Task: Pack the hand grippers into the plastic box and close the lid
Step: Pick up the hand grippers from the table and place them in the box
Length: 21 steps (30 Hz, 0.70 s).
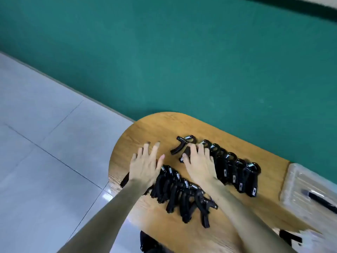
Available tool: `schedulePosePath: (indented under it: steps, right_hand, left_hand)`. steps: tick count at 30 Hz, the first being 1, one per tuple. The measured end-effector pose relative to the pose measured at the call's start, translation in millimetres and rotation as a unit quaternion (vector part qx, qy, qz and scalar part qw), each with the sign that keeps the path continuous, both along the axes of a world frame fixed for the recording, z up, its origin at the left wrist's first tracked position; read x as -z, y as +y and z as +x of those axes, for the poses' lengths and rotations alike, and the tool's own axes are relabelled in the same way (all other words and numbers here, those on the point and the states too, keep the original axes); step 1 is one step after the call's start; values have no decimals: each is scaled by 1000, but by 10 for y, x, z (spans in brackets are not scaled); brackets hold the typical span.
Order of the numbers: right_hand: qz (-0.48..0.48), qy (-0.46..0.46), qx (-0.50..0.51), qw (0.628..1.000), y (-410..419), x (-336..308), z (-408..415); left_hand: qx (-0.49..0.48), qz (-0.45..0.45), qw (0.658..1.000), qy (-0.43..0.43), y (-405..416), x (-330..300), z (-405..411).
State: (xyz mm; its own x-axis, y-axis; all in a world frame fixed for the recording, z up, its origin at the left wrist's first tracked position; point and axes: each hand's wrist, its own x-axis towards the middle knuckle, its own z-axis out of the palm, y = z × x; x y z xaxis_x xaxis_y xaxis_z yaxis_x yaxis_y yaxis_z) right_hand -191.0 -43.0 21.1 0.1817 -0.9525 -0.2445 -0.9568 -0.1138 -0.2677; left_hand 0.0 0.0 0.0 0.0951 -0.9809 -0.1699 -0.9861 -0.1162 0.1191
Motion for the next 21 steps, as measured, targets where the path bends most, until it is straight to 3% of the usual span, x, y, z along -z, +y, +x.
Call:
schedulePosePath:
  steps: [6,12,21]
  right_hand:
    - [38,16,1,999,-172,952,232]
    - [17,23,16,999,-378,1633,449]
    - [-56,48,77,994,-553,2178,687]
  left_hand:
    - [-38,27,999,-6,144,953,345]
    - [-37,51,998,8,139,1593,575]
    - [-67,65,990,102,287,1950,649]
